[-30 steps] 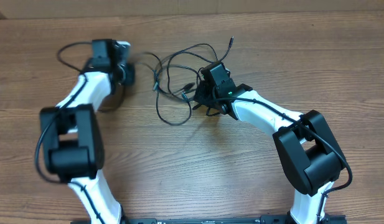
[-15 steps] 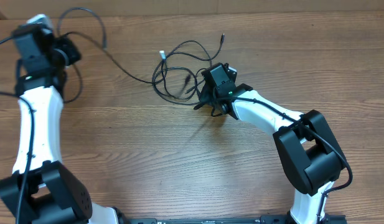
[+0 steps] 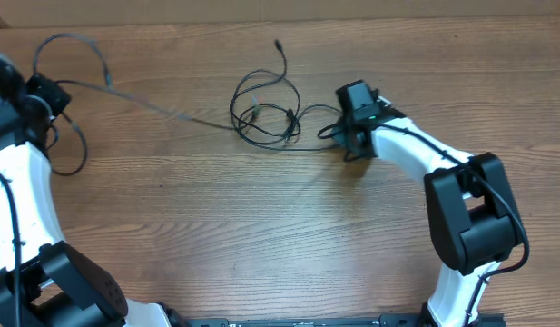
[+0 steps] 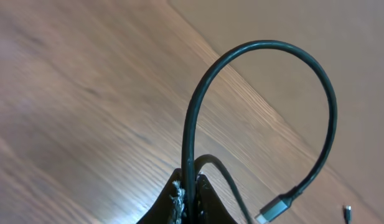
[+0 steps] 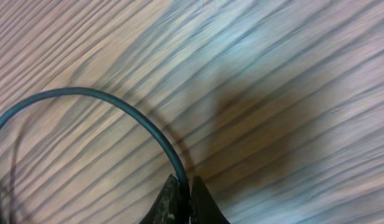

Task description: Untangle cables

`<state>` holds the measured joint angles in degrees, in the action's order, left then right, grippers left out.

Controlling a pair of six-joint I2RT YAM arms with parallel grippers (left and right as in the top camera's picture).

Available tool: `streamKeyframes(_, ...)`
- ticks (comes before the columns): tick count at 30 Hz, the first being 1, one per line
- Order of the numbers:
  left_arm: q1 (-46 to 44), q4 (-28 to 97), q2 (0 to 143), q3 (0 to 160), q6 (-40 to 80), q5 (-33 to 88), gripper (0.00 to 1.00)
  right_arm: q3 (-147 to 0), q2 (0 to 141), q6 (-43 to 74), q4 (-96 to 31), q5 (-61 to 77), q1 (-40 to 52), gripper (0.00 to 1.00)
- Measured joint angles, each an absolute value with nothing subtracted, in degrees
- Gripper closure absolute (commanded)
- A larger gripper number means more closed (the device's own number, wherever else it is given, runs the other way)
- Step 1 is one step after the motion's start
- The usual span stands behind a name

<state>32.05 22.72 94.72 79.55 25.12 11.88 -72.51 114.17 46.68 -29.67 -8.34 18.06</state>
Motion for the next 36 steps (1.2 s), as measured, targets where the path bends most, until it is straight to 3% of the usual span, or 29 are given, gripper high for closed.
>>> streamKeyframes(4, 36.4, 20.4, 94.7, 79.5, 27.1, 15.3, 0.96, -72.5, 114.2, 46.7, -30.5, -7.9, 14.6, 0.96)
streamKeyframes(11, 41.6, 15.3, 94.7, 79.5, 29.3, 31.4, 0.96, -72.5, 114.2, 46.7, -31.6, -7.2, 10.8, 0.96)
streamKeyframes(17, 39.0, 21.1, 95.6, 79.5, 26.7, 34.0, 0.96, -72.5, 114.2, 46.7, -31.7, -6.1, 10.6, 0.96)
streamKeyframes(21, 34.7, 25.3, 97.5, 79.6, 24.1, 29.3, 0.94, -72.5, 114.2, 46.7, -31.7, -5.3, 10.6, 0.96)
streamKeyframes(22, 33.4, 26.4, 98.3, 79.6, 23.6, 26.8, 0.89, -72.5, 114.2, 46.7, -31.8, -5.3, 10.6, 0.96)
streamKeyframes(24, 31.2, 27.9, 99.8, 79.6, 22.6, 21.8, 0.64, -72.5, 114.2, 46.7, -31.8, -4.9, 10.6, 0.96)
streamKeyframes(25, 30.2, 28.1, 100.8, 79.6, 22.2, 19.7, 0.57, -72.5, 114.2, 46.7, -31.7, -4.8, 10.6, 0.96)
streamKeyframes(28, 28.4, 28.5, 103.7, 79.6, 21.5, 14.9, 0.19, -72.5, 114.2, 46.7, -31.7, -4.6, 10.6, 0.96)
streamKeyframes(30, 28.3, 28.7, 105.2, 79.6, 20.7, 12.9, 0.02, -72.5, 114.2, 46.7, -31.8, -4.6, 10.6, 0.96)
streamKeyframes(36, 28.3, 28.3, 105.8, 79.6, 19.7, 10.2, 0.00, -72.5, 114.2, 46.7, -31.7, -4.5, 10.6, 0.96)
